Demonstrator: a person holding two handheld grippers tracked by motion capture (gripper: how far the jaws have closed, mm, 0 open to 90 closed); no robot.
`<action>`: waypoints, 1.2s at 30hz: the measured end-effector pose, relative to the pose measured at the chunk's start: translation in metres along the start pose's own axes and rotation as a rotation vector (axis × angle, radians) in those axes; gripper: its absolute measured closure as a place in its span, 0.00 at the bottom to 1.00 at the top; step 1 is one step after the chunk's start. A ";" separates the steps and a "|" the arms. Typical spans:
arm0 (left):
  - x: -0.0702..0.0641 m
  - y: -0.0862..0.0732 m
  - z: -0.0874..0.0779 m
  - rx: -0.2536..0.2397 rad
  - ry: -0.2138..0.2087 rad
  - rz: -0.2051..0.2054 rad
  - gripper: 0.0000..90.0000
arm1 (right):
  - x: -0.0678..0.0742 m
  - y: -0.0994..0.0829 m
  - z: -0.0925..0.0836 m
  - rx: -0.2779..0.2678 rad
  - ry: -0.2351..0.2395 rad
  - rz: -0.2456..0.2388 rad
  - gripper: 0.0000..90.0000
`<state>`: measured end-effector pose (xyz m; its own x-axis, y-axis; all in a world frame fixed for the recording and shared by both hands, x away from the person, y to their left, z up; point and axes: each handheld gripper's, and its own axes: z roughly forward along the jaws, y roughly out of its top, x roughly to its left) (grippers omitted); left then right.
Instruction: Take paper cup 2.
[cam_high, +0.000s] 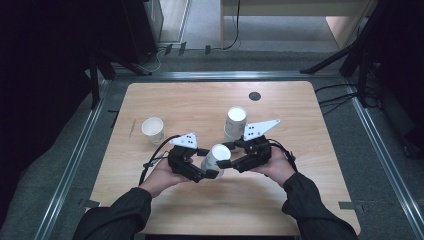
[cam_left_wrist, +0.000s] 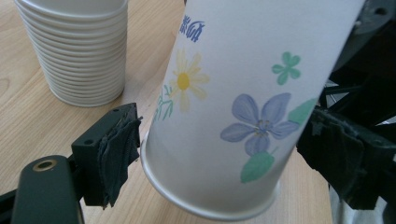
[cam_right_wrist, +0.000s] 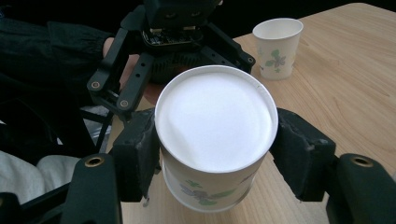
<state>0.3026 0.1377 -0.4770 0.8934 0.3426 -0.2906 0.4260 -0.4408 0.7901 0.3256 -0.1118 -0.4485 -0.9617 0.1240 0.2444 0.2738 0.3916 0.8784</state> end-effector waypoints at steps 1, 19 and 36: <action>0.000 0.000 0.000 -0.002 -0.003 -0.001 0.15 | 0.000 0.000 0.001 -0.002 -0.001 0.001 0.40; -0.002 0.000 -0.002 -0.020 0.002 0.031 0.26 | -0.001 0.000 0.002 -0.006 0.004 0.013 0.40; -0.004 0.000 -0.004 -0.025 0.017 0.056 0.31 | -0.002 0.000 0.003 -0.004 0.002 0.033 0.40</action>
<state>0.2986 0.1390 -0.4735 0.9133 0.3318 -0.2363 0.3711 -0.4386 0.8185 0.3281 -0.1096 -0.4497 -0.9523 0.1343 0.2740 0.3049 0.3834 0.8718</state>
